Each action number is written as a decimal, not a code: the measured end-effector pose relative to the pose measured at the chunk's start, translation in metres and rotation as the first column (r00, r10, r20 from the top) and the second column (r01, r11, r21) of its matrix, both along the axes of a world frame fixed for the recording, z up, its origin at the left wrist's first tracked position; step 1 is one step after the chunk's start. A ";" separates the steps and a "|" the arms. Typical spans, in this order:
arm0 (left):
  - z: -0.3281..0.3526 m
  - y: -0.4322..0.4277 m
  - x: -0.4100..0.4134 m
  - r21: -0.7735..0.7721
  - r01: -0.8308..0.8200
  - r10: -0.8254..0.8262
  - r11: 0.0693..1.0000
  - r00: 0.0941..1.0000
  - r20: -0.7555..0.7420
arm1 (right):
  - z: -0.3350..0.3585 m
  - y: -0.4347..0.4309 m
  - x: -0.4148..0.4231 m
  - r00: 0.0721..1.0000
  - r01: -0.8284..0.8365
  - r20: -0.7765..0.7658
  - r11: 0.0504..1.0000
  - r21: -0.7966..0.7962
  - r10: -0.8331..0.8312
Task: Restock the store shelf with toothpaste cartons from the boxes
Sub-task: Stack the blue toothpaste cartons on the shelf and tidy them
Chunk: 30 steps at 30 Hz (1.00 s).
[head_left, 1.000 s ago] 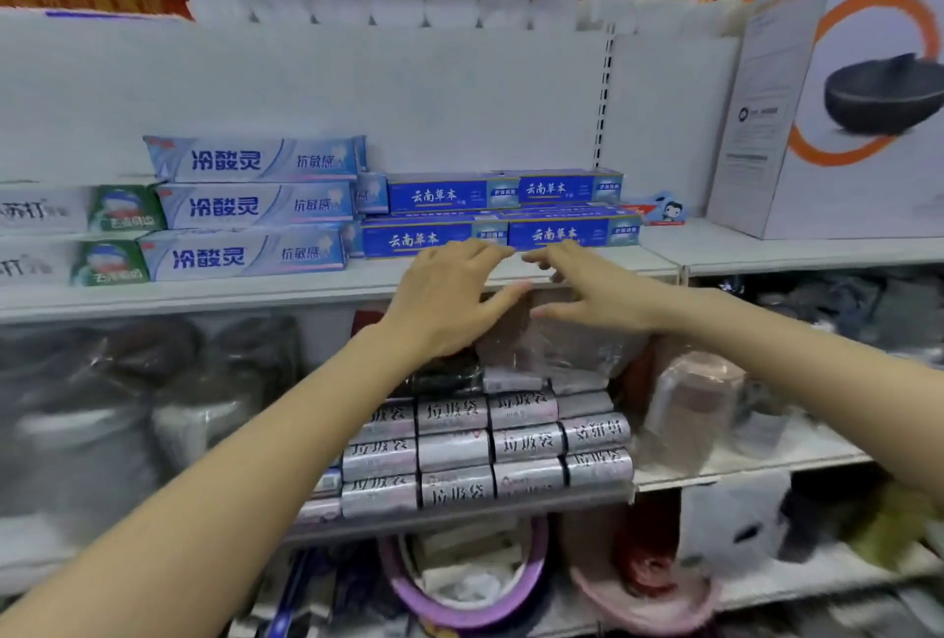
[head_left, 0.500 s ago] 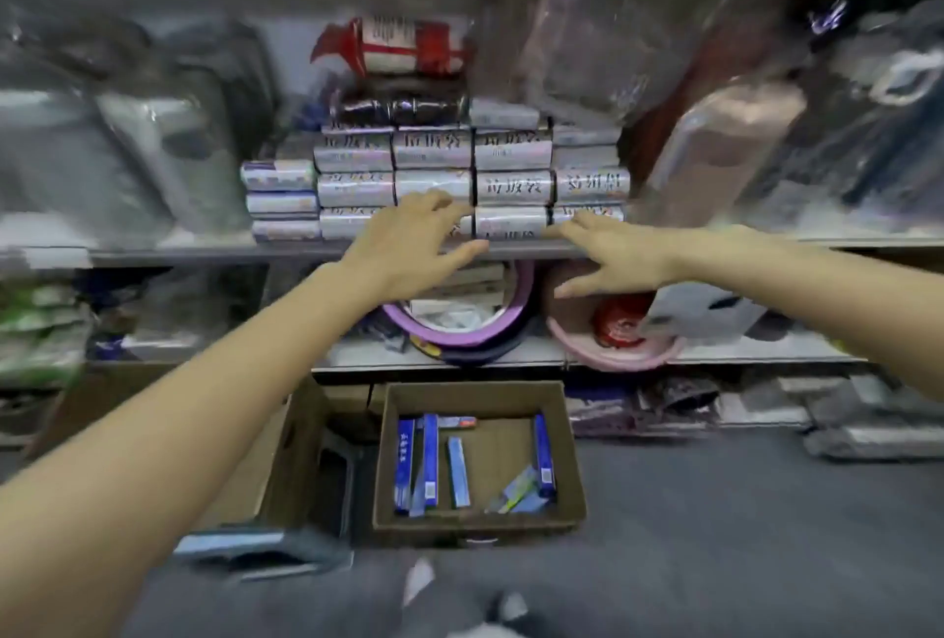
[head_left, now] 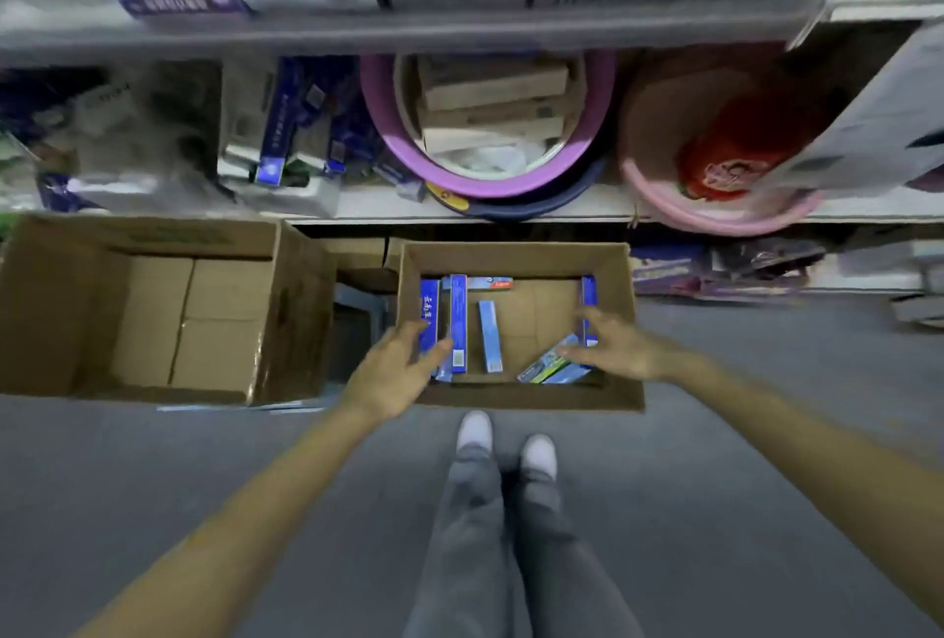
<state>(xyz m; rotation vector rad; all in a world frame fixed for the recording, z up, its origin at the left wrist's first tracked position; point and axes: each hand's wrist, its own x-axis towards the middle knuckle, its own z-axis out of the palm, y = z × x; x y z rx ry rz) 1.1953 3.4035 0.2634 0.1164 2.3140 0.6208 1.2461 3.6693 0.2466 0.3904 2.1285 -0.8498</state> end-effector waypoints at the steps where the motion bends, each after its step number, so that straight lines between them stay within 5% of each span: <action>1: -0.019 -0.001 0.007 0.008 -0.046 0.046 0.999 0.998 0.043 | -0.025 -0.006 0.004 0.997 0.064 0.035 0.998 -0.024 -0.063; 6: -0.108 -0.008 0.015 0.071 -0.270 0.255 0.960 0.952 0.167 | -0.128 -0.039 0.015 0.906 0.411 0.163 0.904 -0.116 -0.391; 13: -0.231 -0.007 -0.016 0.040 -0.481 0.459 0.876 0.855 0.240 | -0.233 -0.080 0.011 0.564 0.825 0.346 0.532 -0.192 -0.750; 17: -0.289 0.000 -0.029 0.068 -0.590 0.543 0.805 0.778 0.316 | -0.285 -0.089 -0.005 0.478 0.876 0.293 0.429 -0.218 -0.828; 23: -0.354 0.015 -0.036 0.078 -0.624 0.540 0.777 0.725 0.427 | -0.359 -0.097 -0.040 0.553 0.832 0.227 0.517 -0.201 -0.802; 30: -0.375 0.031 -0.031 0.173 -0.672 0.536 0.721 0.697 0.477 | -0.404 -0.124 -0.055 0.403 0.913 0.398 0.334 -0.234 -0.824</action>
